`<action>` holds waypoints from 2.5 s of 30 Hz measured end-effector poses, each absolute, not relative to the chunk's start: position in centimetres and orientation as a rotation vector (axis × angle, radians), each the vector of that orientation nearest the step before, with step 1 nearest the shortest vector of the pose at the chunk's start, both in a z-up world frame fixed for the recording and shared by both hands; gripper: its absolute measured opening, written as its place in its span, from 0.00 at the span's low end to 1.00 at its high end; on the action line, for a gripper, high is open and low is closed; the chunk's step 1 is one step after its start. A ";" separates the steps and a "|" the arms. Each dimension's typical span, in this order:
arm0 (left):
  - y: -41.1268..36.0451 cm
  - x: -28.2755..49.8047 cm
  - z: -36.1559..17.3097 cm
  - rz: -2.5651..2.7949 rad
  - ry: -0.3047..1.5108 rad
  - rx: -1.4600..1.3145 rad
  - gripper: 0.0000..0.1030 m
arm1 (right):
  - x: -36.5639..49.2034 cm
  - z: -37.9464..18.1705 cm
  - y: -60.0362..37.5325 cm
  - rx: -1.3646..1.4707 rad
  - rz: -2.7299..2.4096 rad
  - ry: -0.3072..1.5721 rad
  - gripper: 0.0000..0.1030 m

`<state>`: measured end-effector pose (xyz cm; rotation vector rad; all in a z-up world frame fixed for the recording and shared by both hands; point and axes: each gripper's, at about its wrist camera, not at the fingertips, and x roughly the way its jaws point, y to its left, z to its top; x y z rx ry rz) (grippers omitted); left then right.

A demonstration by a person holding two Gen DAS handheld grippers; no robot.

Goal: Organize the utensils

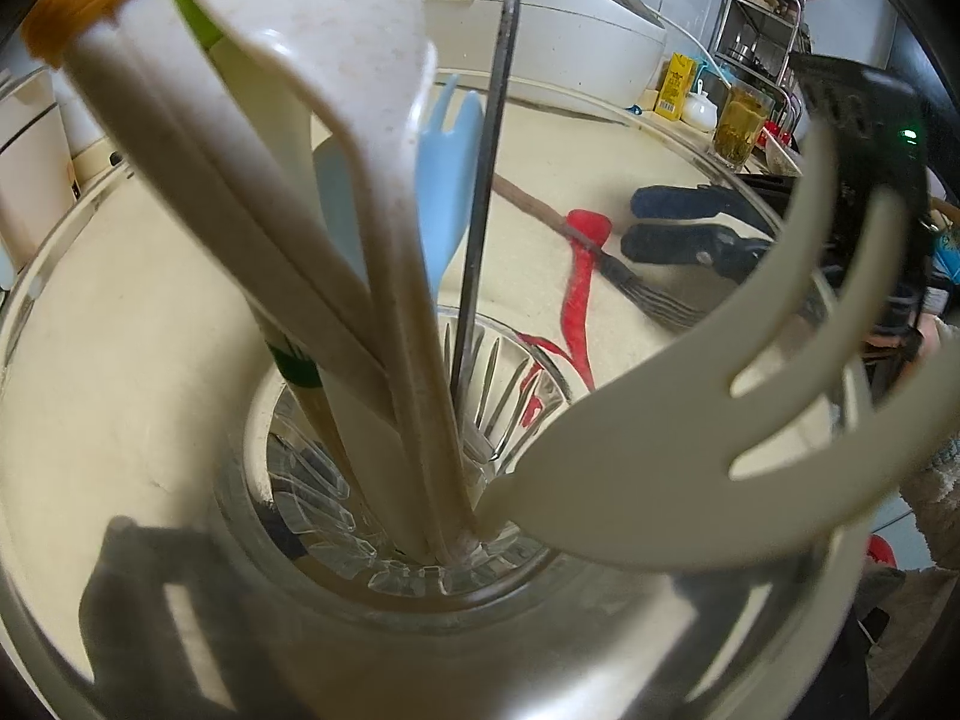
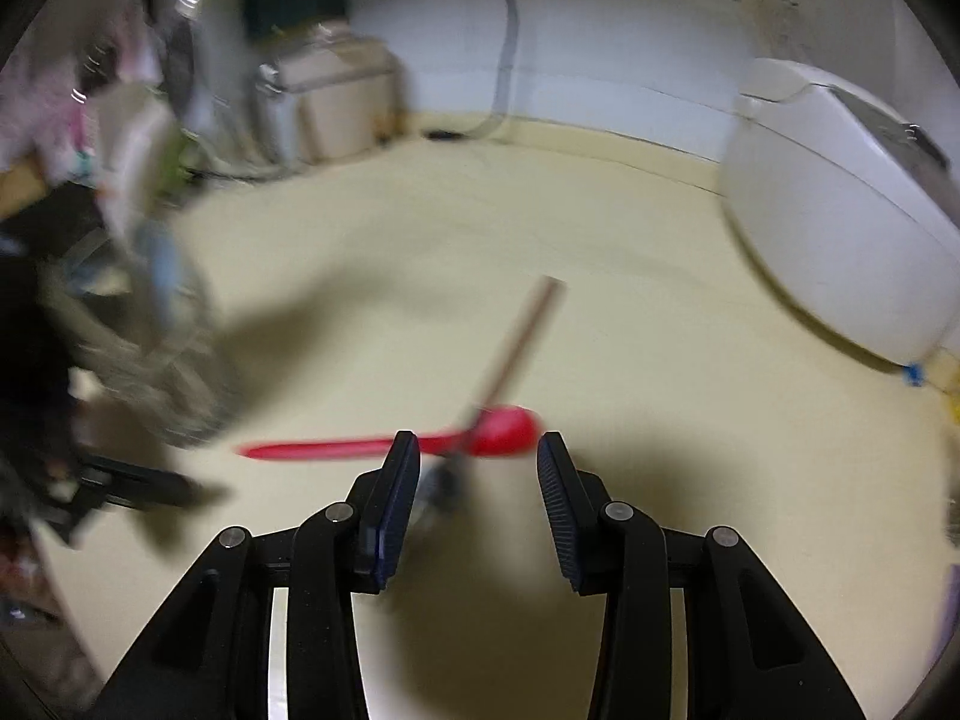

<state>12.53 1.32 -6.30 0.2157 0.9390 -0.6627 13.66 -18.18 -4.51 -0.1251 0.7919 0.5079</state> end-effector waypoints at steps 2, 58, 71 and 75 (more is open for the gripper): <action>1.3 12.5 -6.3 -0.662 0.939 0.216 0.96 | 13.4 -4.8 -16.9 -0.194 0.512 0.801 0.40; 1.6 12.6 -6.4 -0.667 0.942 0.205 0.96 | 16.6 -4.5 -26.4 -0.067 0.109 0.776 0.36; 1.2 12.4 -6.3 -0.661 0.940 0.216 0.96 | 13.2 -4.0 -13.6 -0.303 0.469 0.693 0.36; 1.2 12.4 -6.3 -0.661 0.940 0.216 0.96 | 13.5 -4.5 -11.8 -0.344 0.524 0.710 0.36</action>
